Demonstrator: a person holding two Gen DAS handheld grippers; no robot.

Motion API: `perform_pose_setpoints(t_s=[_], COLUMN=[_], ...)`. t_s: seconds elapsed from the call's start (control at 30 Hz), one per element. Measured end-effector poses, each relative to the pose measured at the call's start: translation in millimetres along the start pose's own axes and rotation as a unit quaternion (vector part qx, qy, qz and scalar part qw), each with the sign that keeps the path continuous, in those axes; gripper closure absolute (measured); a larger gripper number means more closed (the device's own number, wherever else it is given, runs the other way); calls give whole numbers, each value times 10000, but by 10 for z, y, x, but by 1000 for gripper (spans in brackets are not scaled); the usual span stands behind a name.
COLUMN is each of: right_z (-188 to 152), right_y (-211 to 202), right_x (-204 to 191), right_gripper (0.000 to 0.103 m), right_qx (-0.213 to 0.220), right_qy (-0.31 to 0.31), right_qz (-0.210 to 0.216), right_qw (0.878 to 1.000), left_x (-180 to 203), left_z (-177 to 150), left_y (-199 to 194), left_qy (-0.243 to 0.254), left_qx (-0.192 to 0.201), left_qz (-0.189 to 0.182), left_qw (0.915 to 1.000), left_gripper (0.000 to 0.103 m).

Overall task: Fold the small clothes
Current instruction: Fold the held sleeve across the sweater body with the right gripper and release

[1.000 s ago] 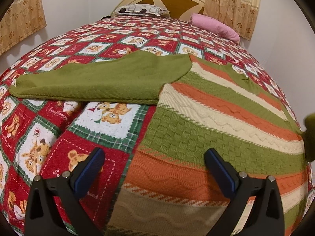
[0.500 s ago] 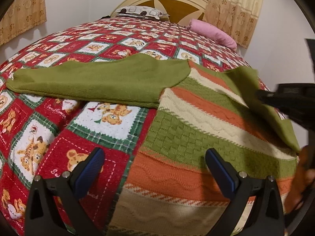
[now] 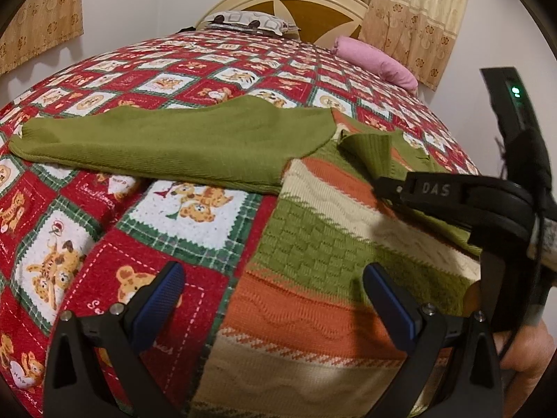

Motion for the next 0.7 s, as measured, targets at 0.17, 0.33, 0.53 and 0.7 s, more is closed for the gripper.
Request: perform_pose_setpoints(t_s=[0.17,0.33,0.53,0.7], right_z=[-16,-137,-661,-1095], right_y=[-327,-740,-1269,-1221], right_x=[-82,597,1890,2400], right_gripper=[69,69,69,82], right_qx=[257,651,622,430], right_qy=[132,610,1631,2226], right_qz=[691,-250,-1579,-1483], right_qw=[9972,9957,9719,9626], left_x=[1,-4,-12,-12], left_z=[-4,-4,-2,-8], left_y=[0,2,15,23], left_qy=[4,15,55,106], left_qx=[1,1,-10,-20], left_qz=[7,21,81,150], left_qw=[10000,10000,10000,9998], left_gripper=[0,0,0,0])
Point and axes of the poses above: each gripper's, at about its wrist camera, not at the fingertips, and y roughly the way its jaws point, x to its right, z to its top, the point moved 10 cm from there along y, roughly the way its jaws point, and after that the axes turned 10 degrees about -y, right-handed, at the moved point
